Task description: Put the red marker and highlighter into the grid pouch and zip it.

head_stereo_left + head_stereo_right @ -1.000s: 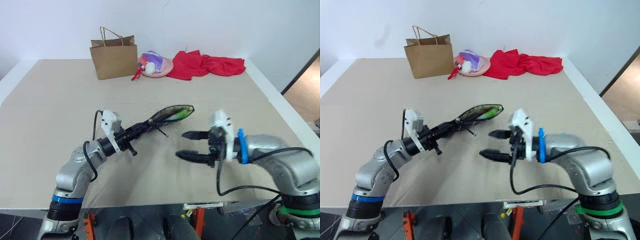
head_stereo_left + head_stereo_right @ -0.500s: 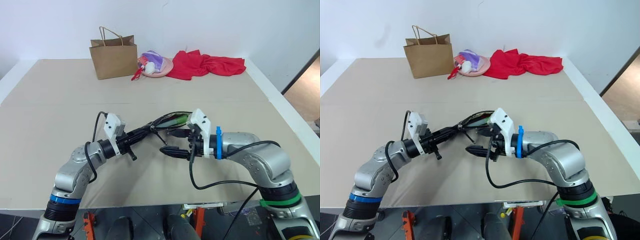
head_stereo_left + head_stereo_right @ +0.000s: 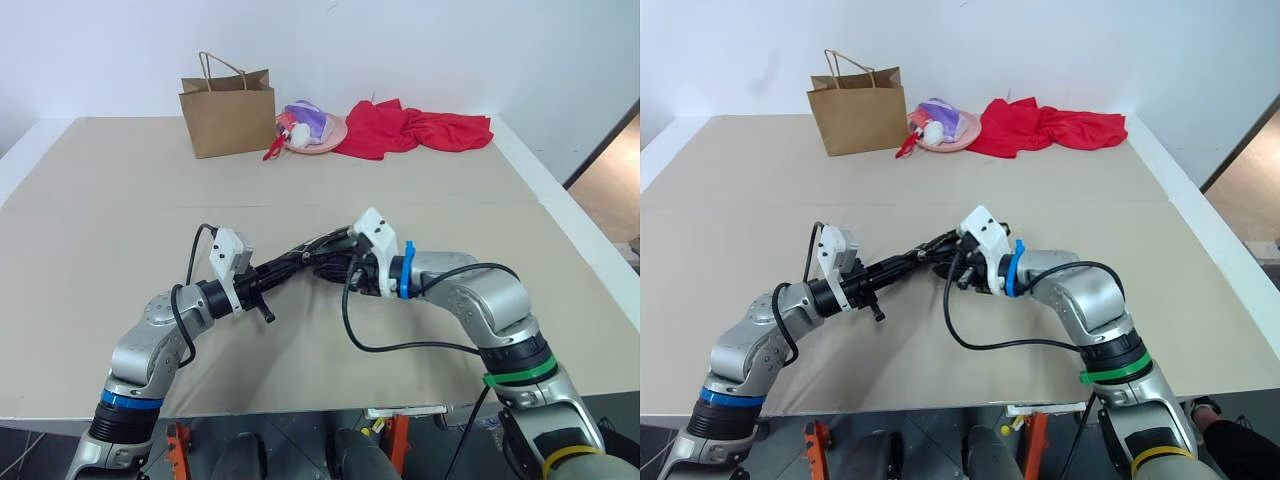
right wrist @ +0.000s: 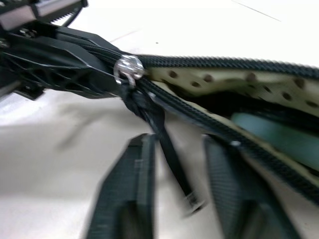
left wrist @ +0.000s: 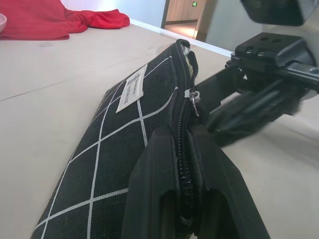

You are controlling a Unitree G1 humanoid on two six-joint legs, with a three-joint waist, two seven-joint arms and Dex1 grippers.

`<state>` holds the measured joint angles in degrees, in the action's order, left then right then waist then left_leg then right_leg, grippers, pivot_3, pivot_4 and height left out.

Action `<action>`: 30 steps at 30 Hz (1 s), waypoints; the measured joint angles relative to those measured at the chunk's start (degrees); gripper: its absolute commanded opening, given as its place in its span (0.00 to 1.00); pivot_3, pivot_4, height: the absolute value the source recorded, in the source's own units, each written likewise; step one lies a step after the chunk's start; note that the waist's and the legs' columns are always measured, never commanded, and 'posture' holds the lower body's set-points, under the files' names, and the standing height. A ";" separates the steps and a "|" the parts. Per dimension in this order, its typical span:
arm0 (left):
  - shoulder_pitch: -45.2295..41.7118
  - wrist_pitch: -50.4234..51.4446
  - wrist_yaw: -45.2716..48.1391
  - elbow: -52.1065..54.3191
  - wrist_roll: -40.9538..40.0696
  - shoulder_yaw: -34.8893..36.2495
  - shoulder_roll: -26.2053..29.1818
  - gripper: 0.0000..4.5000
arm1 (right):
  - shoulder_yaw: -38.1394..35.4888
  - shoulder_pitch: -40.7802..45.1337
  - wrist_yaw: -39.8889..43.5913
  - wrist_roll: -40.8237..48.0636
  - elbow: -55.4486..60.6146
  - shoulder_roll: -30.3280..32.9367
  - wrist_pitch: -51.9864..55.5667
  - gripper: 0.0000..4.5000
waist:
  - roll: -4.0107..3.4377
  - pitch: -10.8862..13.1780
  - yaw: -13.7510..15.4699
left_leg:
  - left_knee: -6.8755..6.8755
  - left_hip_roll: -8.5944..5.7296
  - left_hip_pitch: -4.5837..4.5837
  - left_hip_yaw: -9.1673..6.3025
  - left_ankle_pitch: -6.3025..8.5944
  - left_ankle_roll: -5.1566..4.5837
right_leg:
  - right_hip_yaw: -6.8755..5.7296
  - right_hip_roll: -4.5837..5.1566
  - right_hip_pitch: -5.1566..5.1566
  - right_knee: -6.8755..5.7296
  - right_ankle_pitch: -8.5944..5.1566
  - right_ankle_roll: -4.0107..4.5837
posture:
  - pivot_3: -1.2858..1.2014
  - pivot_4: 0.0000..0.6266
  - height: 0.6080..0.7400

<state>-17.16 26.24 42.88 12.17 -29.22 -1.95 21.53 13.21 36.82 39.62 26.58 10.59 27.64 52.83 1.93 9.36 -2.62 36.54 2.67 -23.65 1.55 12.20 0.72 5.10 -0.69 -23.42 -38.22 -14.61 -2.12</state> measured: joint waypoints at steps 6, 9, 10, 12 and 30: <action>0.01 -0.11 0.09 -0.01 0.08 -0.23 -0.06 0.00 | -2.44 0.00 1.43 -0.04 -0.20 3.15 -1.35 0.01 | 0.00 0.00 0.00 | 0.00 -0.01 -0.03 -0.02 0.00 0.00 | -0.03 0.01 -0.01 0.01 -0.01 -0.02 | 0.52 0.24 1.00; 0.13 -0.15 0.11 0.11 0.10 -0.50 -0.13 0.00 | -4.29 -0.68 3.82 0.03 -0.24 7.80 -2.41 0.01 | -0.01 0.01 0.03 | 0.00 -0.01 -0.05 -0.03 0.00 0.00 | -0.05 0.01 -0.02 0.03 -0.01 -0.01 | 0.52 0.24 1.00; 0.82 -0.21 0.15 0.37 0.09 -0.41 0.14 0.00 | -6.55 -1.22 4.76 -0.26 -1.46 11.47 -3.06 0.01 | -0.01 0.01 0.07 | 0.00 -0.02 -0.07 -0.03 0.00 0.00 | -0.06 0.04 -0.02 0.04 -0.01 0.00 | 0.52 0.24 1.00; 1.21 -0.22 0.15 0.45 0.07 -0.40 0.22 0.00 | -9.06 -1.59 5.43 -1.17 -3.22 14.00 -4.56 0.01 | 0.00 0.01 0.09 | 0.00 -0.03 -0.07 -0.02 0.00 -0.01 | -0.05 0.04 -0.02 0.07 -0.02 -0.01 | 0.52 0.24 1.00; 1.39 -1.63 0.66 0.75 0.18 -0.26 1.32 0.00 | -12.54 -7.14 9.38 -3.06 -8.84 18.49 -11.09 0.55 | -0.01 0.01 0.04 | -0.01 -0.02 -0.06 0.01 0.01 -0.01 | 0.01 0.02 -0.02 0.07 -0.03 -0.03 | 0.52 0.24 1.00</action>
<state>-15.77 24.61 43.54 12.92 -29.04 -2.21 22.86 0.66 29.67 49.00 23.52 1.75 46.13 41.74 1.92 9.37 -2.58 36.53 2.66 -23.70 1.56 12.20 0.70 5.11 -0.67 -23.44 -38.16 -14.64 -2.15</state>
